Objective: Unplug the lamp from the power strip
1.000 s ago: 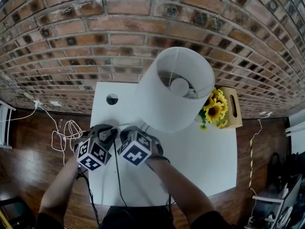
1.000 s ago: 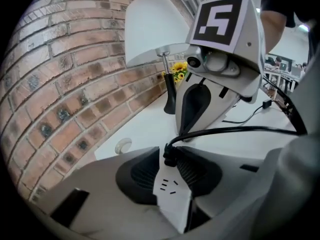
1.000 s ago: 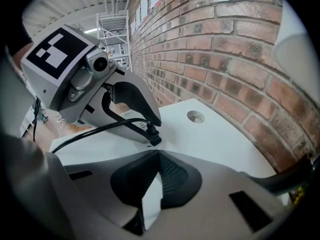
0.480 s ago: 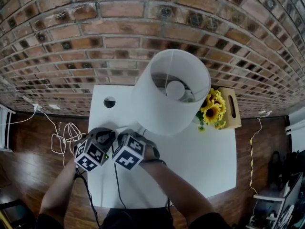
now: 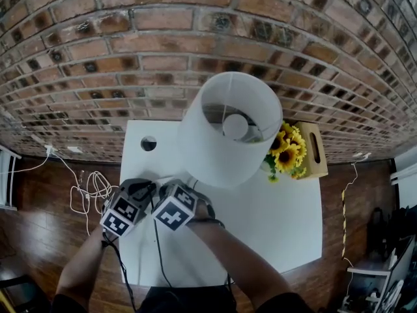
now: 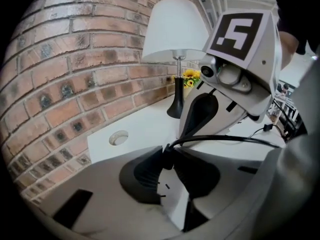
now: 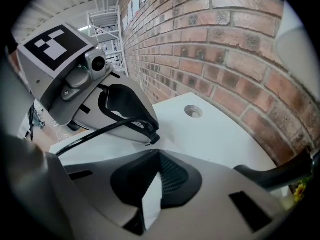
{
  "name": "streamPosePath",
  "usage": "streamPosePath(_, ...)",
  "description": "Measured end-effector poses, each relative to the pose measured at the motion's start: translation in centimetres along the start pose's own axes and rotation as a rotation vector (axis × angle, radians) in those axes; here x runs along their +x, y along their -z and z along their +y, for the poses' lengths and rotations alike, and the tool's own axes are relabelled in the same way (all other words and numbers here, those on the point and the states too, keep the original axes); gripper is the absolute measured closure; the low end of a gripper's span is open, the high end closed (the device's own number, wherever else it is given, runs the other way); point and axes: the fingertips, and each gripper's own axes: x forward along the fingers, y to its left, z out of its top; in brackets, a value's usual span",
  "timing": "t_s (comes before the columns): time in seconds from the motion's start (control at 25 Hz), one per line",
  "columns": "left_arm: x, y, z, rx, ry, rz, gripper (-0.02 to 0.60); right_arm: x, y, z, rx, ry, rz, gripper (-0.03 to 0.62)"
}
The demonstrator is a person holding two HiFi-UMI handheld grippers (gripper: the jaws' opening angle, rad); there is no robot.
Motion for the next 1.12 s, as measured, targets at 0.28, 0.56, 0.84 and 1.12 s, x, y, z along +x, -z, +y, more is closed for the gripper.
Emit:
streamPosePath(0.28,-0.04,-0.19,0.21,-0.035,-0.006,0.004,0.486,0.01,-0.07,-0.02,0.019,0.0,-0.009,0.595)
streamPosePath(0.56,-0.12,0.26,-0.38,0.136,-0.06,0.062,0.491,0.04,-0.2,0.05,0.015,-0.039,0.028,0.595)
streamPosePath(0.84,-0.24,-0.23,0.2,0.003,-0.069,0.021,0.489,0.14,-0.21,0.0,0.018,-0.029,0.033,0.595)
streamPosePath(1.12,-0.28,0.2,0.07,0.033,-0.102,0.068,0.491,0.24,-0.13,0.01,0.018,-0.014,0.044,0.595)
